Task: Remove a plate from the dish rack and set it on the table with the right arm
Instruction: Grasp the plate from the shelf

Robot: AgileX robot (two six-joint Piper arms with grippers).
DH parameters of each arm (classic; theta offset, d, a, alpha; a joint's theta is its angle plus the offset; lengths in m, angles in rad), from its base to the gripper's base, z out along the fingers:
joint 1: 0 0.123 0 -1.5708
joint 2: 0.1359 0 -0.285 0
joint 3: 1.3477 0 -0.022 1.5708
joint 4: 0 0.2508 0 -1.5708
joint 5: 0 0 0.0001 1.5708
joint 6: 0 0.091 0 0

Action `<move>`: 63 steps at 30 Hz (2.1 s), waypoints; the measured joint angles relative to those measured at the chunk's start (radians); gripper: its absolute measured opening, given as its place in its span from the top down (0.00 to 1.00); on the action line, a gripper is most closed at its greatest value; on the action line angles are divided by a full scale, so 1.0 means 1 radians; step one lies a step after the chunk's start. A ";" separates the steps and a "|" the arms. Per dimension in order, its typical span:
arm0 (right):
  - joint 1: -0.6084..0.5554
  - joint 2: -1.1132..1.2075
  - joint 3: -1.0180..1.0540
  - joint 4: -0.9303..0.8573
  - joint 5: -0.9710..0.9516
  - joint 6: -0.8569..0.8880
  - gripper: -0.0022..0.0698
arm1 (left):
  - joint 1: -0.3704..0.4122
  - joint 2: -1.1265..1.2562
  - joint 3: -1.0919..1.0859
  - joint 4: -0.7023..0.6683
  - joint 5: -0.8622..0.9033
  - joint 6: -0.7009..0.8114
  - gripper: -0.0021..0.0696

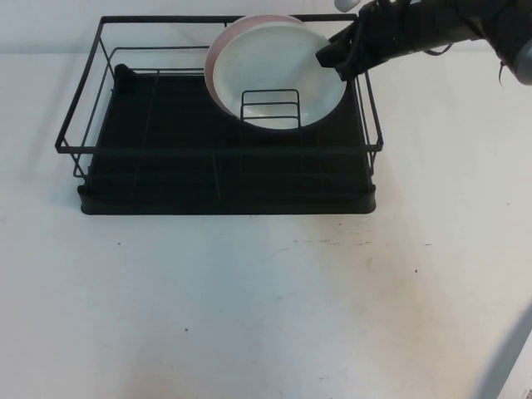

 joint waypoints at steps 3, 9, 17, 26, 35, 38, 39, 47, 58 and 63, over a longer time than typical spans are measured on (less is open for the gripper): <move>0.000 -0.004 0.000 -0.005 0.015 0.002 0.72 | 0.000 0.000 0.000 0.000 0.000 0.000 0.98; -0.006 -0.025 0.000 -0.011 0.035 0.002 0.72 | 0.000 0.000 0.000 0.000 0.000 0.000 0.98; -0.030 -0.027 0.000 0.039 0.054 0.002 0.72 | 0.000 0.000 0.000 0.000 0.000 0.000 0.98; -0.034 -0.027 0.000 0.059 0.054 0.002 0.72 | 0.000 0.000 0.000 0.000 0.000 0.000 0.98; -0.038 -0.027 0.000 0.083 0.054 0.002 0.71 | 0.000 0.000 0.000 0.000 0.000 0.000 0.98; -0.038 -0.027 0.000 0.084 0.052 0.002 0.71 | 0.000 0.000 0.000 0.000 0.000 0.000 0.98; -0.038 -0.027 0.000 0.084 0.052 0.002 0.70 | 0.000 0.000 0.000 0.000 0.000 0.000 0.98; -0.038 -0.027 0.000 0.091 0.054 0.004 0.67 | 0.000 0.000 0.000 0.000 0.000 0.000 0.98; -0.038 -0.028 0.000 0.110 0.069 0.007 0.54 | 0.000 0.000 0.000 0.000 0.000 0.000 0.98; -0.038 -0.028 0.000 0.108 0.069 0.007 0.56 | 0.000 0.000 0.000 0.000 0.000 0.000 0.98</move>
